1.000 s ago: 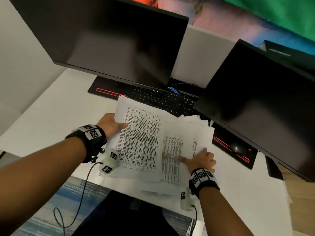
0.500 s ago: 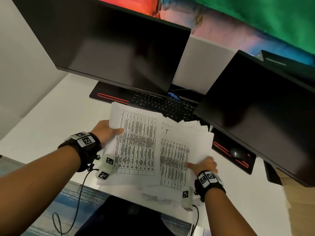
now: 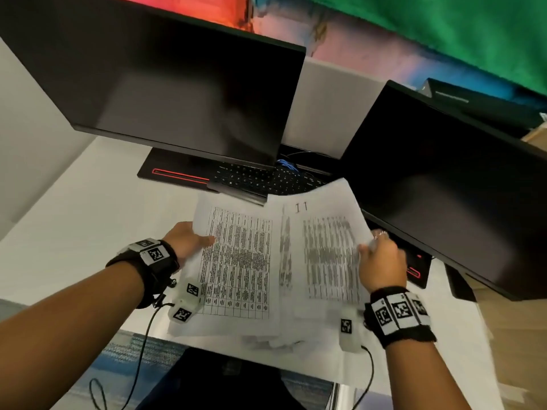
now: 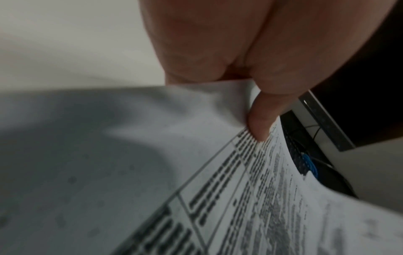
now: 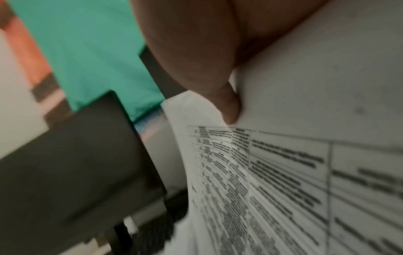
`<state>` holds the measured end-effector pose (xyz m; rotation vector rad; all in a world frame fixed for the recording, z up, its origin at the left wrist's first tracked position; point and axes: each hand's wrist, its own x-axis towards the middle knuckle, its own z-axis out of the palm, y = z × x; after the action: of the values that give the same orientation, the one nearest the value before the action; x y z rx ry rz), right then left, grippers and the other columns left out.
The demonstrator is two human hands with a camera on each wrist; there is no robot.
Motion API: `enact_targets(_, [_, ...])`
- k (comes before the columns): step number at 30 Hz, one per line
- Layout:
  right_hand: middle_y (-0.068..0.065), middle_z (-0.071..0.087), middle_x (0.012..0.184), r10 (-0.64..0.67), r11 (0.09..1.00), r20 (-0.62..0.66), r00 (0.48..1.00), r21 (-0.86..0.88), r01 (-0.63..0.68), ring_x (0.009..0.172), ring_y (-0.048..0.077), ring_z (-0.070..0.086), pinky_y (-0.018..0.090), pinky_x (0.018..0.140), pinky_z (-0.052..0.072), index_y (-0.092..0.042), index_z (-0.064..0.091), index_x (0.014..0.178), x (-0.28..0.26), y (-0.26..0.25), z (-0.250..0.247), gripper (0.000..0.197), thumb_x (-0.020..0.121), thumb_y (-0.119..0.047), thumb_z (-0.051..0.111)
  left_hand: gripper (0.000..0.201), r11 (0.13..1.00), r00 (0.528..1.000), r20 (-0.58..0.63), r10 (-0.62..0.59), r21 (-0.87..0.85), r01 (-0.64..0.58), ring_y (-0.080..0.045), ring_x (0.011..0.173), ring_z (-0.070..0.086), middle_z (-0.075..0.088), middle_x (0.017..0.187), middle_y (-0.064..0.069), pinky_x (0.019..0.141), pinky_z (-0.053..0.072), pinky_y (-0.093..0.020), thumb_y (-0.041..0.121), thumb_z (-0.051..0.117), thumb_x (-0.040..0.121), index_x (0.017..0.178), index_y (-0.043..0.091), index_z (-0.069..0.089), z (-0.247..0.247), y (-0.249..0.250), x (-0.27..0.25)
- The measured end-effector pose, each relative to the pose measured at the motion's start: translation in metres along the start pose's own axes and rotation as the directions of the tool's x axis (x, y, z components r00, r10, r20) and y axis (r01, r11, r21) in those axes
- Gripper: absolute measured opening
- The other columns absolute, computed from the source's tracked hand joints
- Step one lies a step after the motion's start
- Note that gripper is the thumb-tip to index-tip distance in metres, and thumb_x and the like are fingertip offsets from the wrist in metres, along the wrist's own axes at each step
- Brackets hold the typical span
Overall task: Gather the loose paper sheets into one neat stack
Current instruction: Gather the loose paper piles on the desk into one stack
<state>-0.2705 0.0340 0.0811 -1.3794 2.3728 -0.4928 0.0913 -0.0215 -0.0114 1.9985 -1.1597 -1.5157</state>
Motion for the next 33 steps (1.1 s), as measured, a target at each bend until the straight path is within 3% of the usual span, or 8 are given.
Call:
enact_targets(5, [0.01, 0.068, 0.099, -0.177, 0.97, -0.26, 0.949, 0.12, 0.213, 0.1, 0.03, 0.06, 0.038, 0.087, 0.053, -0.013, 0.061, 0.105, 0.008, -0.04, -0.072, 0.013, 0.095, -0.019, 0.063, 0.023, 0.956, 0.998, -0.013, 0.061, 0.288, -0.054, -0.034, 0.089, 0.068, 0.071, 0.097, -0.016, 0.084, 0.057, -0.043, 0.018, 0.063, 0.095, 0.11, 0.001, 0.067, 0.022, 0.009, -0.001])
enact_targets(12, [-0.008, 0.066, 0.095, -0.121, 0.888, -0.15, 0.981, 0.426, 0.175, 0.081, 0.0, 0.064, 0.011, 0.07, 0.047, -0.015, 0.066, 0.109, 0.011, -0.048, -0.072, 0.019, 0.091, -0.011, 0.068, 0.025, 0.954, 0.993, -0.009, 0.119, 0.278, -0.112, -0.025, 0.087, 0.068, 0.072, 0.102, -0.011, 0.073, 0.053, -0.033, 0.026, 0.063, 0.095, 0.11, 0.008, 0.069, 0.036, 0.014, -0.006])
enact_targets(16, [-0.007, 0.067, 0.099, -0.081, 0.877, 0.083, 0.993, 0.48, 0.031, 0.09, 0.009, 0.065, 0.022, 0.075, 0.052, -0.016, 0.065, 0.114, 0.014, -0.044, -0.029, 0.022, 0.093, -0.012, 0.066, 0.059, 0.98, 0.998, 0.043, -0.038, -0.193, 0.046, -0.03, 0.098, 0.07, 0.073, 0.115, -0.012, 0.094, 0.054, -0.047, 0.061, 0.052, 0.092, 0.113, 0.01, 0.071, 0.037, 0.008, -0.002])
enact_targets(19, [-0.002, 0.067, 0.107, 0.009, 0.892, 0.253, 0.967, 0.436, -0.122, 0.1, 0.019, 0.066, 0.032, 0.087, 0.053, -0.013, 0.062, 0.122, 0.017, -0.029, 0.021, 0.029, 0.093, -0.011, 0.065, 0.073, 0.79, 0.968, 0.222, -0.114, -0.571, 0.224, -0.034, 0.109, 0.066, 0.07, 0.122, -0.016, 0.097, 0.051, -0.048, 0.069, 0.034, 0.095, 0.128, 0.011, 0.064, 0.038, -0.001, 0.004])
enact_targets(24, [0.014, 0.044, 0.15, 0.149, 0.98, 0.398, 0.905, 0.064, -0.189, 0.136, 0.03, 0.046, 0.036, 0.111, 0.035, -0.006, 0.04, 0.146, 0.003, -0.002, 0.103, 0.051, 0.098, -0.016, 0.052, 0.082, 0.965, 0.977, 0.184, -0.106, -0.217, 0.146, -0.029, 0.136, 0.046, 0.046, 0.149, -0.003, 0.116, 0.032, -0.051, 0.057, 0.064, 0.086, 0.149, 0.013, 0.035, 0.054, 0.002, -0.005])
enact_targets(28, [-0.007, 0.056, 0.105, 0.023, 0.991, 0.424, 0.905, 0.11, -0.076, 0.096, 0.008, 0.054, 0.037, 0.091, 0.042, -0.035, 0.055, 0.101, -0.013, 0.0, 0.13, 0.011, 0.095, -0.026, 0.053, 0.031, 0.983, 0.991, 0.069, 0.117, 0.136, -0.126, -0.026, 0.1, 0.065, 0.071, 0.113, -0.006, 0.091, 0.051, -0.036, 0.014, 0.069, 0.09, 0.121, 0.015, 0.064, 0.062, 0.003, -0.008])
enact_targets(30, [0.004, 0.045, 0.144, 0.112, 0.993, 0.32, 0.941, -0.005, -0.117, 0.131, 0.026, 0.044, 0.049, 0.106, 0.039, -0.02, 0.045, 0.14, -0.008, 0.01, 0.121, 0.055, 0.091, -0.038, 0.062, 0.033, 0.966, 0.99, -0.011, 0.141, 0.222, -0.135, -0.027, 0.096, 0.066, 0.071, 0.111, -0.008, 0.076, 0.052, -0.029, 0.011, 0.069, 0.09, 0.123, 0.012, 0.063, 0.053, 0.006, -0.011])
enact_targets(33, [0.005, 0.016, 0.162, 0.198, 0.962, 0.277, 0.94, -0.241, -0.132, 0.146, 0.033, 0.021, 0.057, 0.114, 0.029, -0.015, 0.014, 0.157, 0.001, 0.033, 0.103, 0.11, 0.076, -0.06, 0.073, 0.034, 0.977, 0.985, -0.09, 0.148, 0.171, -0.131, -0.024, 0.097, 0.066, 0.069, 0.11, -0.002, 0.074, 0.049, -0.028, 0.014, 0.068, 0.091, 0.124, 0.017, 0.063, 0.03, 0.005, -0.014])
